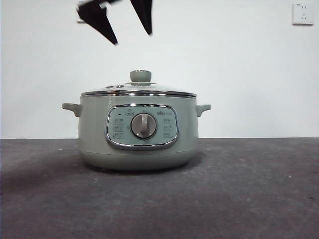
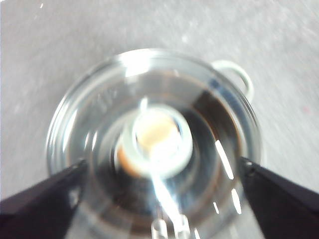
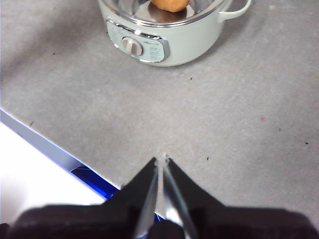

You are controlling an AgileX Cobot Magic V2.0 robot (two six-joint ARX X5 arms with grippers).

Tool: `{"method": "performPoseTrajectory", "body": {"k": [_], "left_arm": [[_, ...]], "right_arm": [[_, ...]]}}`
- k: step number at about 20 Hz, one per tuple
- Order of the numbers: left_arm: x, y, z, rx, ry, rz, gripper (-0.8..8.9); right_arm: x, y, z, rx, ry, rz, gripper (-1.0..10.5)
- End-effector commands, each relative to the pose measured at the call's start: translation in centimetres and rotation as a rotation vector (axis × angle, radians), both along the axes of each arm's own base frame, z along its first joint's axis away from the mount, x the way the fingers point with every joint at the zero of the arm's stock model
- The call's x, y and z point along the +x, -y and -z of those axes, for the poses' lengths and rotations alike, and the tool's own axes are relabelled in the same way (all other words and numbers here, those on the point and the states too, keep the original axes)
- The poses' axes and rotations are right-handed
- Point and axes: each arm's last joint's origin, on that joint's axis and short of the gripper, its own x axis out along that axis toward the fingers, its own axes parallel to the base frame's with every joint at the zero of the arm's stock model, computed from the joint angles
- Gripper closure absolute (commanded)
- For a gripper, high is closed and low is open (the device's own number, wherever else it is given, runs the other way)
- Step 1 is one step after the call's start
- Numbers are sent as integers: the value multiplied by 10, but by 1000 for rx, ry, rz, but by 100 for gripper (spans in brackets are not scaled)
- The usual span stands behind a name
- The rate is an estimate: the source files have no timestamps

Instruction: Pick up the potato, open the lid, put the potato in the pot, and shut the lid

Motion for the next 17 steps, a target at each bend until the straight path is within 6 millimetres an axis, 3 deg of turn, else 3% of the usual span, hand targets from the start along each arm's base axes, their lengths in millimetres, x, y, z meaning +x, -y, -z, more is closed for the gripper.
{"method": "performPoseTrajectory", "body": {"k": [1, 2, 3, 8, 11, 13, 17], "left_arm": [[-16, -9, -9, 14, -39, -2, 683], [-23, -13, -13, 20, -51, -2, 793], [-30, -17, -18, 28, -64, -1, 823], [-53, -23, -39, -18, -21, 18, 821], [-80, -22, -50, -81, -24, 103, 821], [-109, -29, -48, -68, -35, 128, 821], [-164, -52, -22, -44, -106, 148, 816]], "right_arm": [[0, 0, 4, -23, -19, 6, 916], [0, 0, 4, -23, -19, 6, 916], [0, 0, 4, -23, -19, 6, 916], [0, 0, 4, -23, -19, 6, 916], [0, 0, 4, -23, -19, 6, 916], [0, 0, 4, -23, -19, 6, 916], [0, 0, 4, -23, -19, 6, 916]]}}
